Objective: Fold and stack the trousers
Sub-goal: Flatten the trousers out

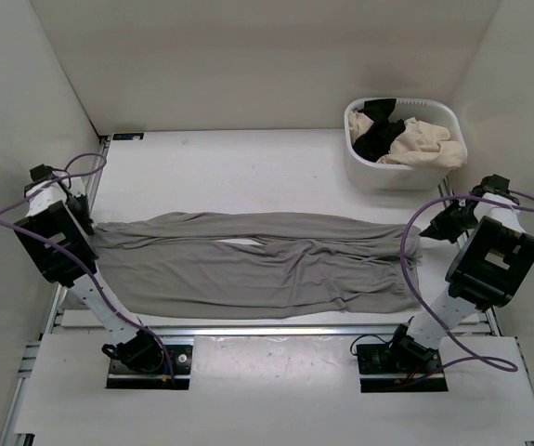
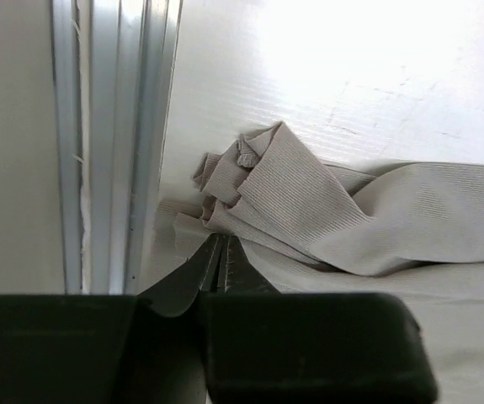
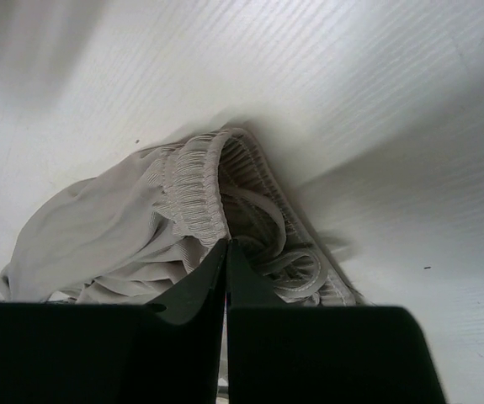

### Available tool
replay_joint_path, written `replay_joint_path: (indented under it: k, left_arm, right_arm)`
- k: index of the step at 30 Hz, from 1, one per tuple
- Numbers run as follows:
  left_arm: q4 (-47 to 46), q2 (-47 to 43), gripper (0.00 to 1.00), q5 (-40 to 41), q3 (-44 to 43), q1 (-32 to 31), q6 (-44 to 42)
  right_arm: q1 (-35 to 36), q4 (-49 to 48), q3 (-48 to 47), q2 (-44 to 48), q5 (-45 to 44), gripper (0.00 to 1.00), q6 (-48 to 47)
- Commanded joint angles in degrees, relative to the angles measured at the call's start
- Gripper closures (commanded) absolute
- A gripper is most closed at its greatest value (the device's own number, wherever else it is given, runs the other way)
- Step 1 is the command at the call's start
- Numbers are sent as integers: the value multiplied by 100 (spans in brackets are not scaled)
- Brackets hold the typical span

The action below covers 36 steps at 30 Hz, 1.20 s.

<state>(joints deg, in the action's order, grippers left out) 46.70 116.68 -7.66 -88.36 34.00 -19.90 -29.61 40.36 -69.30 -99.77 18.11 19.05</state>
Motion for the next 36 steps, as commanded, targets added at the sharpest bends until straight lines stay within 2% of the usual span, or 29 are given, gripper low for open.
replay_joint_path:
  k: [1,7,10,14,15,16,21,26,29,35,36]
  left_arm:
    - [146,-610,86,-227,-418,-34,-233]
    - [524,-1130,86,-69,-797,194,-576]
    - [525,-1288,86,-69,-693,352,-707]
    - [525,-1097,86,-551,-516,353,-708]
    - [525,-965,77,-552,-516,275,-647]
    - [525,-815,60,-491,-516,126,-647]
    - [403,-7,38,-307,-841,-60,-453]
    - [287,434,38,-17,-894,-113,-339]
    - [287,434,41,167,-622,-113,-339]
    - [164,-145,42,274,213,-113,-401]
    - [164,-146,39,274,214,-113,-401]
  right_arm:
    - [-28,-37,-277,71,263,100,-24]
    - [-239,-169,-198,650,562,100,442]
    - [-239,-90,-531,791,676,100,495]
    - [-239,-177,-357,854,763,100,495]
    - [-239,-273,-113,801,860,100,555]
    - [-239,-344,-23,801,939,100,556]
    - [130,-302,-13,608,870,100,372]
    - [315,-116,-286,484,589,100,205]
    - [315,-116,-339,484,527,100,265]
    - [499,-116,-391,484,404,100,319]
    - [500,-116,-392,432,404,100,319]
